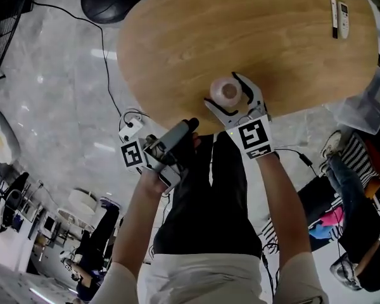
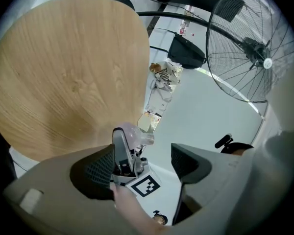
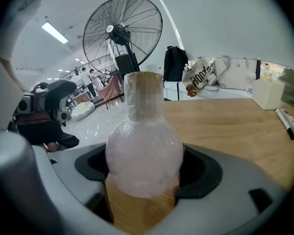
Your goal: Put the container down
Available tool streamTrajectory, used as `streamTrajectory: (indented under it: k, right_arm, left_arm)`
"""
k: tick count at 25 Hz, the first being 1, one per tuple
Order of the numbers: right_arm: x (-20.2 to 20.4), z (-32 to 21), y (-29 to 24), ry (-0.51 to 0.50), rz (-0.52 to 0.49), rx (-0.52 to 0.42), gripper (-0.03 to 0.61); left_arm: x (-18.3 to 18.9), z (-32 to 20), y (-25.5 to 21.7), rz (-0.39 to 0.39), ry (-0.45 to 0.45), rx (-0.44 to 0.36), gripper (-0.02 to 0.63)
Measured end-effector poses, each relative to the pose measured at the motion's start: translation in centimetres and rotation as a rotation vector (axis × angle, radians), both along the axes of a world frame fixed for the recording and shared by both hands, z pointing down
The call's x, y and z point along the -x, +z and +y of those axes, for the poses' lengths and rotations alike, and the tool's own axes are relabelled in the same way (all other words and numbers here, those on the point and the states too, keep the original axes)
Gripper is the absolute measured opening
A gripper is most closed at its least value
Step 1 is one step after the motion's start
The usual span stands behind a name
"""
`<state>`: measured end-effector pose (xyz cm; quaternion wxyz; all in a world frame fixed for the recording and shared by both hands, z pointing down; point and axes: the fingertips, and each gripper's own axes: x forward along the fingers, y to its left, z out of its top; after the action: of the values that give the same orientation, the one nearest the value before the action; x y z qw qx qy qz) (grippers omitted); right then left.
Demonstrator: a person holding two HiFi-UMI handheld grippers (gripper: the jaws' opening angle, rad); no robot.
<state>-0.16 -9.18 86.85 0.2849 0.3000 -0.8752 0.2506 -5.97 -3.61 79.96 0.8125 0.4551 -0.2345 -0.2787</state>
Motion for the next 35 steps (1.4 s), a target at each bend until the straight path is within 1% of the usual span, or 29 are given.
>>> streamTrajectory:
  k: [9, 17, 21, 29, 32, 35]
  right_arm:
    - [0.6, 0.6, 3.9, 0.002, 0.062, -0.005, 0.396]
    - [1.2, 0.4, 5.7, 0.016, 0.107, -0.008, 0.396]
    - [1.4, 0.2, 5.7, 0.002, 0.142, -0.032, 0.396]
    - [0.8, 0.9, 7.0, -0.043, 0.273, -0.037, 0.397]
    - [0.5, 0.9, 7.1, -0.056, 0.279, -0.011, 0.397]
    - [0.5, 1.0, 6.7, -0.047, 0.234, 0.059, 0.405]
  left_arm:
    - [0.4, 1.1, 1.5, 0.013, -0.013, -0.001, 0.356]
    - [1.1, 1.4, 2.2, 0.02, -0.025, -0.001, 0.356]
    - [1.4, 1.5, 2.9, 0.021, -0.025, 0.006, 0.356]
    - [1.4, 1.1, 2.7, 0.032, -0.022, -0.001, 0.356]
    - [1.4, 0.6, 2.1, 0.028, -0.014, -0.016, 0.356]
    - [1.5, 0.0, 1.2, 0.021, -0.011, -0.029, 0.356]
